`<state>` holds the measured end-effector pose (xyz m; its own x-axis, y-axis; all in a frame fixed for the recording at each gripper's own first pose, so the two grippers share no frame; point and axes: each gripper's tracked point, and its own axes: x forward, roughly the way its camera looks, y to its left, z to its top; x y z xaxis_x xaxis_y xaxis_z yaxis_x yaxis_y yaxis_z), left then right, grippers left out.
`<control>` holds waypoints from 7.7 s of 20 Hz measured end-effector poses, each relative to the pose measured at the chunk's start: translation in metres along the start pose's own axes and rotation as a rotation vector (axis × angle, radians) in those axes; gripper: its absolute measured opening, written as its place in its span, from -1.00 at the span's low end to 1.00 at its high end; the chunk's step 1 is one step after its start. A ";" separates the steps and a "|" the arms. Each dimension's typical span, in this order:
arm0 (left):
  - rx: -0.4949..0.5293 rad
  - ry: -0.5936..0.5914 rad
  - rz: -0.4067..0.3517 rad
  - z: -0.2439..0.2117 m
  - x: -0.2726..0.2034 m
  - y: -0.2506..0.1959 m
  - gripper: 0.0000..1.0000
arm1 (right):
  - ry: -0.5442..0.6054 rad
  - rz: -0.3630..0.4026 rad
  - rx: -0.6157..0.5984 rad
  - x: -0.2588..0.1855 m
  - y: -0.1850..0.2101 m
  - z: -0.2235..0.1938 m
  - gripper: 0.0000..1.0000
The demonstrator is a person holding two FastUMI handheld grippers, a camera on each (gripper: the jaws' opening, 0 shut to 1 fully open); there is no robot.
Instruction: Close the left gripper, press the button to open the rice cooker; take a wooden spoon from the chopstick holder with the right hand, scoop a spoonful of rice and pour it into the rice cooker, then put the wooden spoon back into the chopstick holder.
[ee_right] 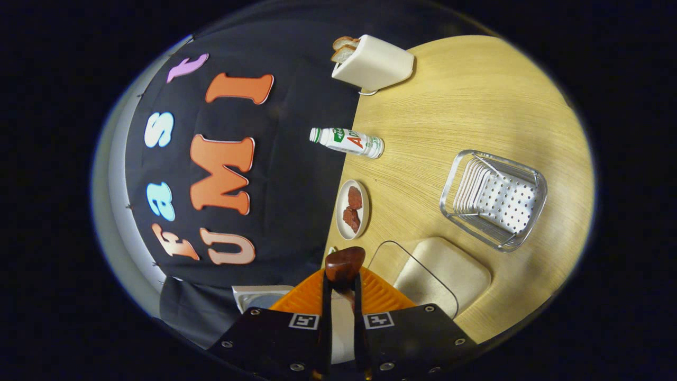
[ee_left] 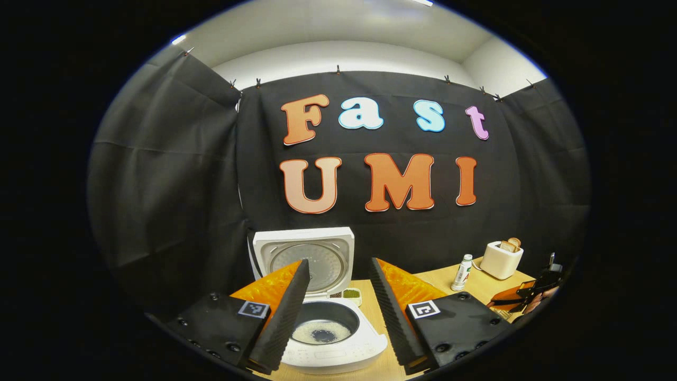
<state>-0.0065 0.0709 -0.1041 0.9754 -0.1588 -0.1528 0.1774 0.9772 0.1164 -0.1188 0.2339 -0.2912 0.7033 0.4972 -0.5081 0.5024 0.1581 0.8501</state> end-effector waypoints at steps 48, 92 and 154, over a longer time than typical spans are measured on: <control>-0.043 0.055 0.354 -0.059 -0.058 0.189 0.67 | 0.203 0.182 -0.848 0.169 0.197 -0.271 -0.67; -0.007 0.040 0.286 -0.039 -0.037 0.110 0.75 | -0.090 0.426 -1.273 0.029 0.255 -0.156 -0.67; -0.073 0.348 0.173 -0.034 0.270 0.107 0.98 | -0.546 -0.209 -1.139 -0.176 0.102 0.173 0.89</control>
<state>0.2712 0.1371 -0.1659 0.8853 0.0545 -0.4617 -0.0081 0.9948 0.1018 -0.1040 0.0148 -0.1394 0.9137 0.0049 -0.4063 0.1055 0.9628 0.2487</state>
